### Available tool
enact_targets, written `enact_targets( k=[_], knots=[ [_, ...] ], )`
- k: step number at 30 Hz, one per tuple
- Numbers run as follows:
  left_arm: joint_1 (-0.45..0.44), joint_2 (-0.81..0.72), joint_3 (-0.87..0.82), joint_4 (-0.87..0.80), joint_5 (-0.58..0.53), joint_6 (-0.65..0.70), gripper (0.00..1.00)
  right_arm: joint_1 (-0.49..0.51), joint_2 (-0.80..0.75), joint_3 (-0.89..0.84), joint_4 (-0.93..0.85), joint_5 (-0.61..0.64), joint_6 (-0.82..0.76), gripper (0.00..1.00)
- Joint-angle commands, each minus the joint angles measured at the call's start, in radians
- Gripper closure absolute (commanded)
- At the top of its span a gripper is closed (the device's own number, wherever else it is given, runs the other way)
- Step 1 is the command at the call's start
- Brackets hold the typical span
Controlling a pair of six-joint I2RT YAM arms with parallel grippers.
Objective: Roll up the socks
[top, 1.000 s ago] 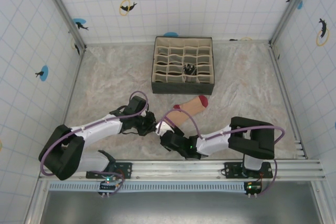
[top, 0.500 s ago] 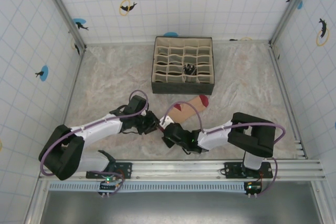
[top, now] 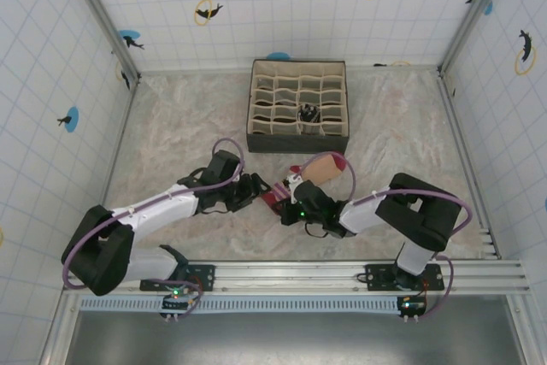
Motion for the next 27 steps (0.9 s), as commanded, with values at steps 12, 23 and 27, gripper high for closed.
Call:
enact_targets(
  k=[12, 23, 27],
  knots=[
    [-0.016, 0.034, -0.062, 0.206, 0.018, 0.077, 0.49, -0.103, 0.062, -0.094, 0.155, -0.163, 0.469, 1.00],
    [-0.050, 0.117, -0.065, 0.286, 0.009, 0.056, 0.57, -0.132, 0.101, -0.157, 0.242, -0.175, 0.651, 1.00],
    [-0.059, 0.147, -0.057, 0.301, -0.004, 0.049, 0.58, -0.133, 0.102, -0.164, 0.252, -0.172, 0.663, 1.00]
  ],
)
